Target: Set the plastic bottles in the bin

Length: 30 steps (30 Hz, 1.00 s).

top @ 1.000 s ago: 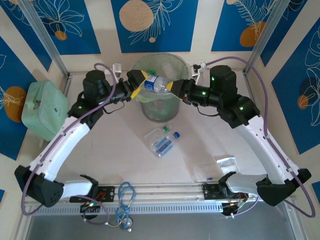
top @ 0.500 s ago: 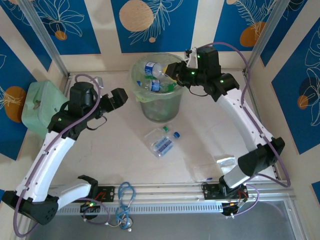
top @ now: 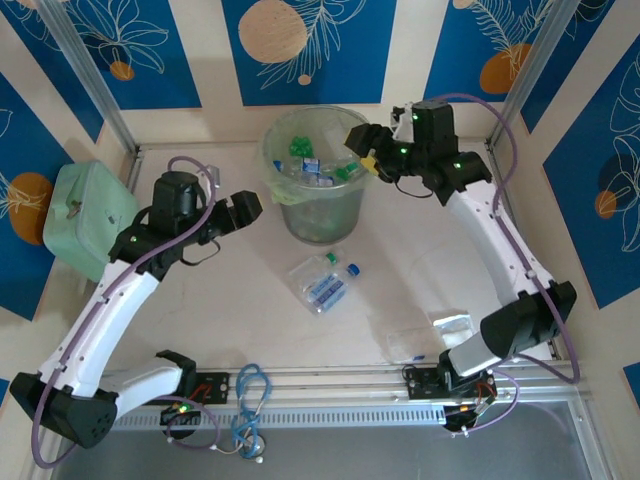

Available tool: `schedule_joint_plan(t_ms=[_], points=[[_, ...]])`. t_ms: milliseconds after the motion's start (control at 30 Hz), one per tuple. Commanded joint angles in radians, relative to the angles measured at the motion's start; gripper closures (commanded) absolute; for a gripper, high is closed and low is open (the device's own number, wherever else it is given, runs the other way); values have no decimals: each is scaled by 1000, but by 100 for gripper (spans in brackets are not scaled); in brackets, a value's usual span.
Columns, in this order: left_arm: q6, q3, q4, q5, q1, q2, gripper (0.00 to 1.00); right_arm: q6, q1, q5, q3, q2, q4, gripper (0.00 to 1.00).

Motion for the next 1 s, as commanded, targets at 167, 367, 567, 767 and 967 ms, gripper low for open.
schedule_joint_plan(t_ms=[167,367,567,767,967], points=[[-11,-73,39,68,4,-24,23,9,84,187,-264,-294,-120,31],[-40,-143,65,103,4,-52,25,227,162,283,-603,-441,-147,39],[-49,-161,71,117,4,-74,27,372,179,280,-730,-361,-154,42],[-45,-167,81,127,4,-74,27,417,186,289,-672,-174,-178,42],[-49,-179,107,162,4,-64,26,442,180,263,-627,-14,-107,39]])
